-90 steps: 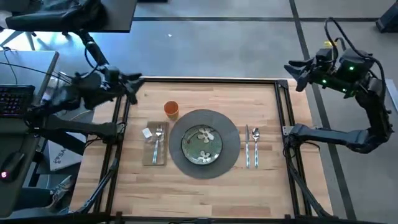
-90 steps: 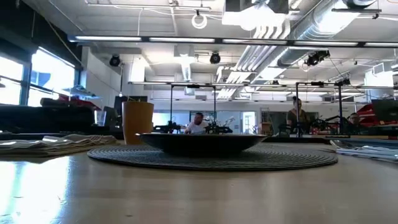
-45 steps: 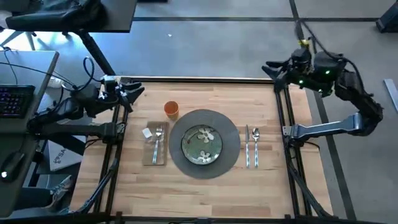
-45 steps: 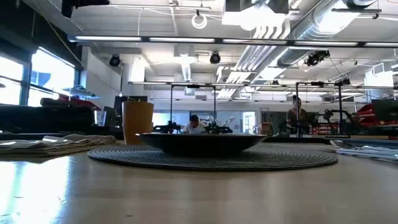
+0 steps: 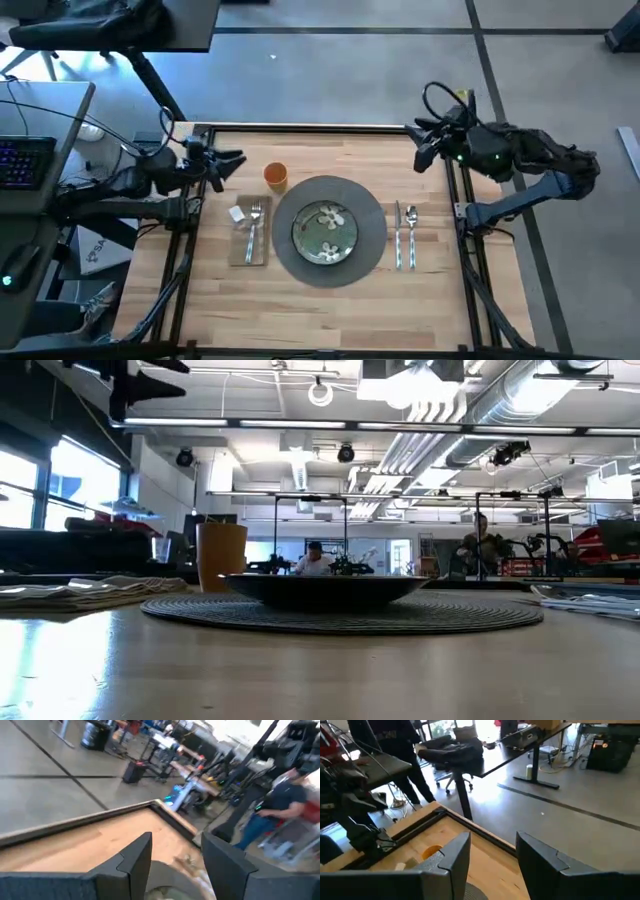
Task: Set table place
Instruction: Return to Home Position
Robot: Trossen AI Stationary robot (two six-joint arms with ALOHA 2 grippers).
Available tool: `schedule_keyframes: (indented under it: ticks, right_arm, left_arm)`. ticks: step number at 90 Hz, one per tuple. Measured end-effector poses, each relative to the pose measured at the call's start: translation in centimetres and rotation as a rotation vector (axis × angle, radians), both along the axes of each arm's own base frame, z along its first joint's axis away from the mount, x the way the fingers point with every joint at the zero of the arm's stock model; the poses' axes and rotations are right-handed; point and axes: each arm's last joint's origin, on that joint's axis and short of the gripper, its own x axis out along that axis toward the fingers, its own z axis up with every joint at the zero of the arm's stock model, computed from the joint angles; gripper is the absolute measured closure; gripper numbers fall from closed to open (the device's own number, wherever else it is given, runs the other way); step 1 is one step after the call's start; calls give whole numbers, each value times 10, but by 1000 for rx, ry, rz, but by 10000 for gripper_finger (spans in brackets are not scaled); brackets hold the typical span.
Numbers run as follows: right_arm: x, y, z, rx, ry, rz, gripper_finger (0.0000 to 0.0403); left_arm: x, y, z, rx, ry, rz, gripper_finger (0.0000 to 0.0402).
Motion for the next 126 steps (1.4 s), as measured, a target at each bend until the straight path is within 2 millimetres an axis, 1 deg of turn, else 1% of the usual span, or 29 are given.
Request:
schedule_keyframes:
  ticks: [7, 12, 28, 46, 55, 68, 77, 85, 92, 99, 112, 126]
  right_arm:
    - [-2, 6, -1, 7, -16, -9, 265]
    - [-3, 11, -2, 19, -23, -13, 265]
    - [-5, 29, -13, 102, -26, -7, 265]
    - [6, 54, -30, 136, -11, -34, 265]
    - [11, 61, -37, 132, 6, -47, 265]
    - [9, 61, -40, 101, 19, -80, 265]
    - [5, 56, -37, 67, 17, -94, 265]
    - [-3, 50, -32, 56, 16, -90, 265]
    - [-11, 47, -28, 45, 14, -82, 265]
    - [-18, 43, -24, 39, 9, -75, 265]
    - [-29, 38, -20, 30, 1, -66, 265]
    - [-30, 37, -19, 24, 7, -60, 265]
  left_arm:
    - [4, -1, -1, 2, -100, -20, 248]
    - [5, -3, 0, 6, -131, -38, 248]
    - [14, -12, -4, -12, -99, -121, 248]
    - [23, -26, -9, -35, -62, -220, 248]
    - [26, -34, -11, -38, -42, -241, 248]
    - [27, -41, -15, -12, -40, -203, 248]
    - [29, -42, -28, -12, -78, -141, 248]
    - [29, -39, -42, -15, -110, -85, 248]
    - [29, -34, -51, -1, -110, -27, 248]
    - [29, -28, -53, 7, -112, 12, 248]
    - [32, -16, -58, 11, -67, -17, 248]
    - [31, 1, -58, 13, -67, -38, 248]
